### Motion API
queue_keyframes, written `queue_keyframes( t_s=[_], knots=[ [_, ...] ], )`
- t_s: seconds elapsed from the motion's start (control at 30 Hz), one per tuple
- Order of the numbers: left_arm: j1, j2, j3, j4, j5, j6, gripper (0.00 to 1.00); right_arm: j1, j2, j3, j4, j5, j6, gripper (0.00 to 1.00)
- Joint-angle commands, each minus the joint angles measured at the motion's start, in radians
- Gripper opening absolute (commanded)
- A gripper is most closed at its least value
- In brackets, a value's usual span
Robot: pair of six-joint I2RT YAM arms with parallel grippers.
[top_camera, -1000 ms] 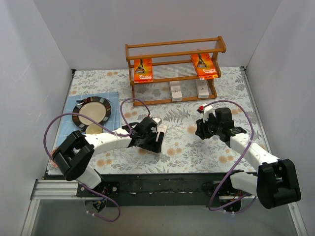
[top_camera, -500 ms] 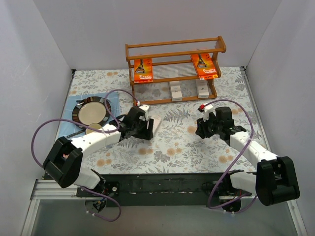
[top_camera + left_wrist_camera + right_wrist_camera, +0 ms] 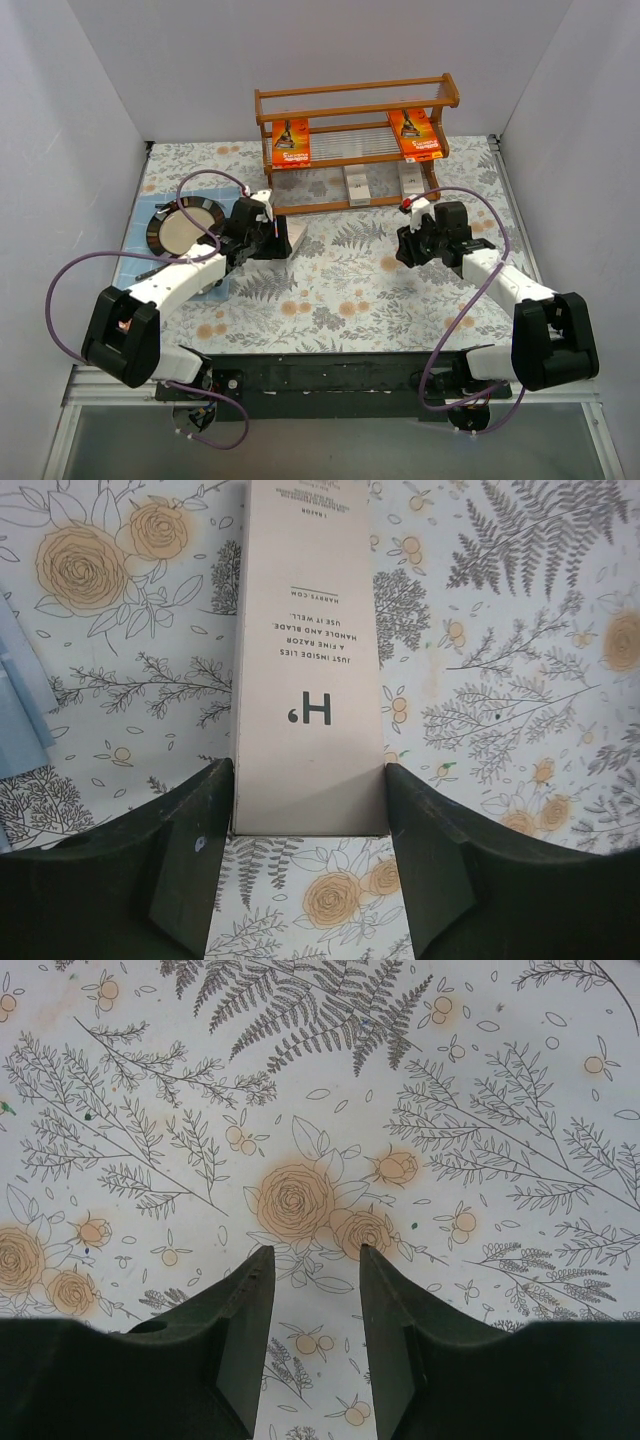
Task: Place and organize the shaving razors onto the shelf
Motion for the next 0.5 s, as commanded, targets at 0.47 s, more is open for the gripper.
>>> queue_keyframes(
  t_s=[0.47],
  knots=[
    [0.145, -0.086, 0.111, 0.071, 0.116, -0.066, 0.0, -0.002, -0.005, 0.034, -0.009, 0.027, -0.055, 0.47]
  ],
)
